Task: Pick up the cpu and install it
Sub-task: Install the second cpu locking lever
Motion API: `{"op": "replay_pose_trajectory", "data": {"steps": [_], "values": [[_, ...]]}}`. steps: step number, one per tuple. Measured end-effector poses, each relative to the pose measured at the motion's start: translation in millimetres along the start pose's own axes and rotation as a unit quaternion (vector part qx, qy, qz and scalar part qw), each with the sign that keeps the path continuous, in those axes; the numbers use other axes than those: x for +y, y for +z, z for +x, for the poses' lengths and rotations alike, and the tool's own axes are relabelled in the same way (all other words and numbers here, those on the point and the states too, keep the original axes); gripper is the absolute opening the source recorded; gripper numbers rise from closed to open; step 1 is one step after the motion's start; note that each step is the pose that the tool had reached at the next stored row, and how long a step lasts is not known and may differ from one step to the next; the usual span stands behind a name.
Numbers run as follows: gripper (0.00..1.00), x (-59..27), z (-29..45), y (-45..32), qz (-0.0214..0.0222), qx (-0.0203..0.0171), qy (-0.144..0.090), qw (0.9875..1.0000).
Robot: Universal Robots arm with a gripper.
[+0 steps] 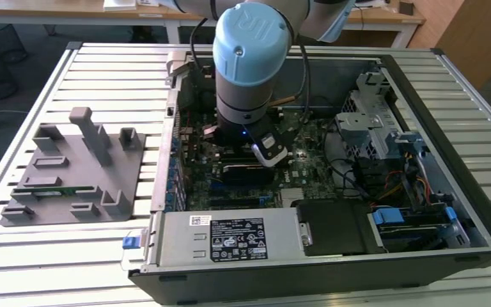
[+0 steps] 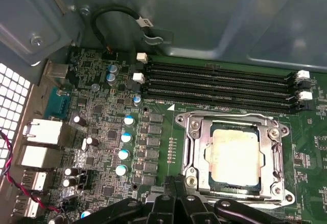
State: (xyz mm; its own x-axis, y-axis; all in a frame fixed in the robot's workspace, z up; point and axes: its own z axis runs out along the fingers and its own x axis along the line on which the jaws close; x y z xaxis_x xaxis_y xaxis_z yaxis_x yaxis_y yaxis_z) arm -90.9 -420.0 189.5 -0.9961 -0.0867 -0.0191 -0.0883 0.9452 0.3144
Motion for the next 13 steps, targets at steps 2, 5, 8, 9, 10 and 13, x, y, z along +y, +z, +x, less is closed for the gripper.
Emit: {"op": "replay_pose_trajectory", "data": {"steps": [2, 5, 8, 9, 10, 13], "values": [[0.11, -0.1, 0.0, 0.3, 0.0, 0.0, 0.0, 1.0], [0.11, -0.4, 0.1, 1.3, -0.0001, 0.0, 0.0, 1.0], [0.11, -0.5, 0.2, 1.6, 0.0003, 0.0, 0.0, 1.0], [0.11, -0.5, 0.2, 1.6, 0.0006, 0.0, 0.0, 1.0], [0.11, -0.3, 0.3, 1.1, 0.0008, 0.0001, 0.0, 1.0], [0.11, 1.6, 0.2, -4.3, 0.0005, -0.0001, 0.0, 1.0]]}}
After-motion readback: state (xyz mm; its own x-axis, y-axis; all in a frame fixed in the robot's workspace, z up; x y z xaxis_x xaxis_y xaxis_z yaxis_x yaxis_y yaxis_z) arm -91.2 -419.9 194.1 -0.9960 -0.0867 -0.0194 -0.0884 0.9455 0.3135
